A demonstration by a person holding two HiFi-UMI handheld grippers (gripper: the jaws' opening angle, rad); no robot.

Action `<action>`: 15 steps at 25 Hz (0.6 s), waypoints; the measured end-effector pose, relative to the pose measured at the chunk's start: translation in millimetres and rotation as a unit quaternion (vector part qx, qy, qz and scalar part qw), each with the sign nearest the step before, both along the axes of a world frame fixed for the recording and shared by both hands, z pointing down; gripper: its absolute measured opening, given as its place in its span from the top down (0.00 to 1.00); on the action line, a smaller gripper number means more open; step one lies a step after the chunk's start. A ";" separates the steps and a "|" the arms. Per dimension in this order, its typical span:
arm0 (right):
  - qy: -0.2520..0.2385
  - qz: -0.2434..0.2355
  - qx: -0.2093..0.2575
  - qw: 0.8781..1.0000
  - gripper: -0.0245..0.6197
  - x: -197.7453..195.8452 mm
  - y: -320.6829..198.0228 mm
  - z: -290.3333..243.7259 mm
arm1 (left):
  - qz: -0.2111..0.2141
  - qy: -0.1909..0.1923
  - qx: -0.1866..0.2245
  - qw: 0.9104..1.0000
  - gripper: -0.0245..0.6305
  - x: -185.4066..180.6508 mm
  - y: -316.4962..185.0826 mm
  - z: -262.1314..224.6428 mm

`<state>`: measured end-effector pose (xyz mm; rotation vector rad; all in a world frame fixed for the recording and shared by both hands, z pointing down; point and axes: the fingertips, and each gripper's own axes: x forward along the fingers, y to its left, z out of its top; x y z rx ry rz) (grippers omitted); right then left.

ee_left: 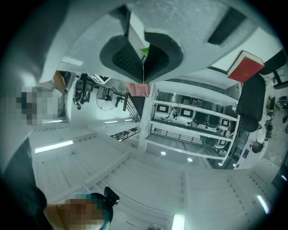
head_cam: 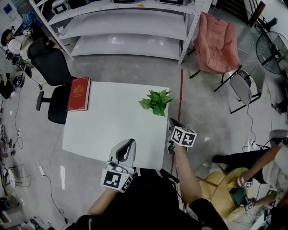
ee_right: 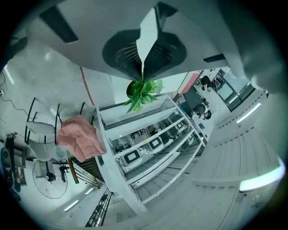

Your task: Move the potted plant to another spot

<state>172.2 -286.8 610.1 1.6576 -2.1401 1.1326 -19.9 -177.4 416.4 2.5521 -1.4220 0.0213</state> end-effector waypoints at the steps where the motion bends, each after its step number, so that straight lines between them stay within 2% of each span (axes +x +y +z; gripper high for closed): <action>1: -0.001 0.001 0.003 1.000 0.93 -1.5 4.6 -2.9 | 0.001 -0.001 0.002 1.000 0.93 -0.8 2.4 -2.0; 7: -0.002 0.006 0.023 1.000 0.94 -11.9 27.5 -21.3 | 0.007 0.001 0.005 1.000 0.93 -7.6 8.7 -2.5; 15: 0.025 -0.006 0.066 0.997 0.94 -44.5 68.5 -55.4 | 0.036 0.018 0.000 0.999 0.93 -23.2 13.5 2.0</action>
